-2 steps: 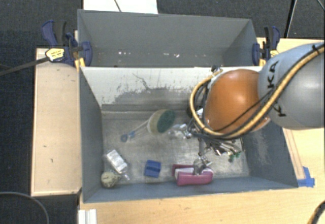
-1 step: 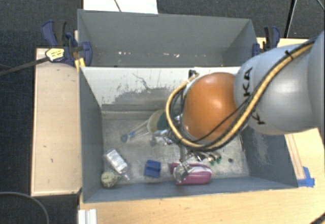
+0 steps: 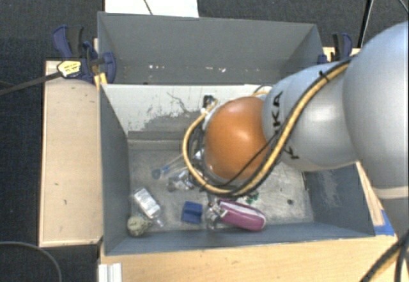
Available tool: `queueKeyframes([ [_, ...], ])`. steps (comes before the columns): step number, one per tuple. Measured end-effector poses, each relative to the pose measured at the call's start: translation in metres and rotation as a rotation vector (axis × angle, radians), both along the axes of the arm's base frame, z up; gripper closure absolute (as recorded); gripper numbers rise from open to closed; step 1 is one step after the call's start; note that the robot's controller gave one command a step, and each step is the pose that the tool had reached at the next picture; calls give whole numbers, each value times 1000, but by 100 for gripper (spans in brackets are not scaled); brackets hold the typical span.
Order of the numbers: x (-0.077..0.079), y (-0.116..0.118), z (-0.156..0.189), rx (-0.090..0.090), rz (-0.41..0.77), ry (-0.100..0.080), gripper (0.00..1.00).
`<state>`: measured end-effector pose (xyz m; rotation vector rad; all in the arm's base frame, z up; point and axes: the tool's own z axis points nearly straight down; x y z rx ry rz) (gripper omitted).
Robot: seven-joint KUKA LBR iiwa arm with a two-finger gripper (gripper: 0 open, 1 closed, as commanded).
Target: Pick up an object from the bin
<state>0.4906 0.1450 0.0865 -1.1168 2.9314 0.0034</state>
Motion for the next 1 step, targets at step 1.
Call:
queueKeyframes([
  [1, 0, -1, 1, 0, -7, -1, 100],
])
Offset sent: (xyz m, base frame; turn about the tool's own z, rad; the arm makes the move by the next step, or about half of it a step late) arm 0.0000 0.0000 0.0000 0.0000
